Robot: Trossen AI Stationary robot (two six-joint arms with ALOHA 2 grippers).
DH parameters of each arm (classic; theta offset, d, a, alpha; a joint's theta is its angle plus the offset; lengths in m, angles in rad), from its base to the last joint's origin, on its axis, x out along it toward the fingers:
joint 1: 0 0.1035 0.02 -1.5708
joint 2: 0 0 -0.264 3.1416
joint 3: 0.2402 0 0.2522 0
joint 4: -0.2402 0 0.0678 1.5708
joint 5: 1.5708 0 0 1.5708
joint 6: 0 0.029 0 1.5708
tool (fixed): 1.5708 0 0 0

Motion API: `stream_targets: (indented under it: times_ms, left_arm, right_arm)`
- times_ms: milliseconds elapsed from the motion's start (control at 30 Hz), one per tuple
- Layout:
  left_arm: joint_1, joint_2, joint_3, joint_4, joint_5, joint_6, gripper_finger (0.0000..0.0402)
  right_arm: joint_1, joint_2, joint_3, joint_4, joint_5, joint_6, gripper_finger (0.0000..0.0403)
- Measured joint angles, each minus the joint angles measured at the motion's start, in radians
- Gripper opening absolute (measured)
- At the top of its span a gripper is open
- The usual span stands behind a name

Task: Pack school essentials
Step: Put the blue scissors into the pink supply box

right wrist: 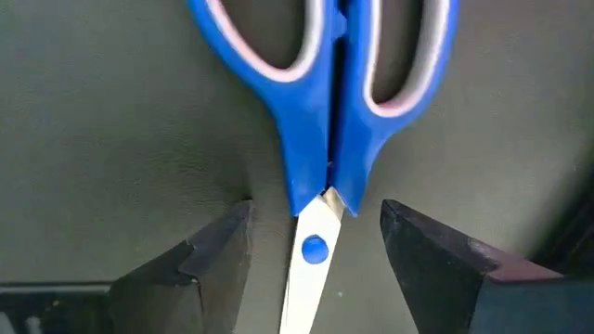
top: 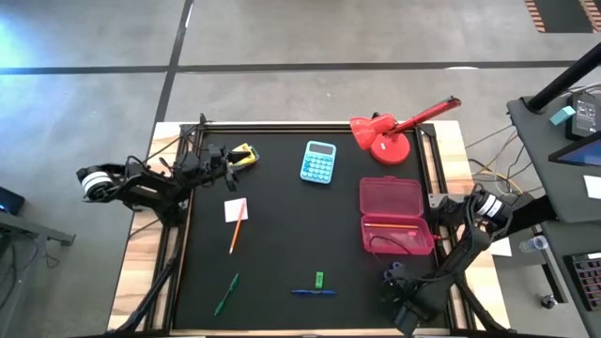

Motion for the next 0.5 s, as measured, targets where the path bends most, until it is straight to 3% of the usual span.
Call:
stream_targets:
  times_ms: [500]
  left_arm:
    - [0.000, 0.000, 0.000, 0.000, 0.000, 0.000, 0.0235]
  right_arm:
    - [0.000, -0.003, -0.120, 0.197, 0.028, -0.036, 0.0135]
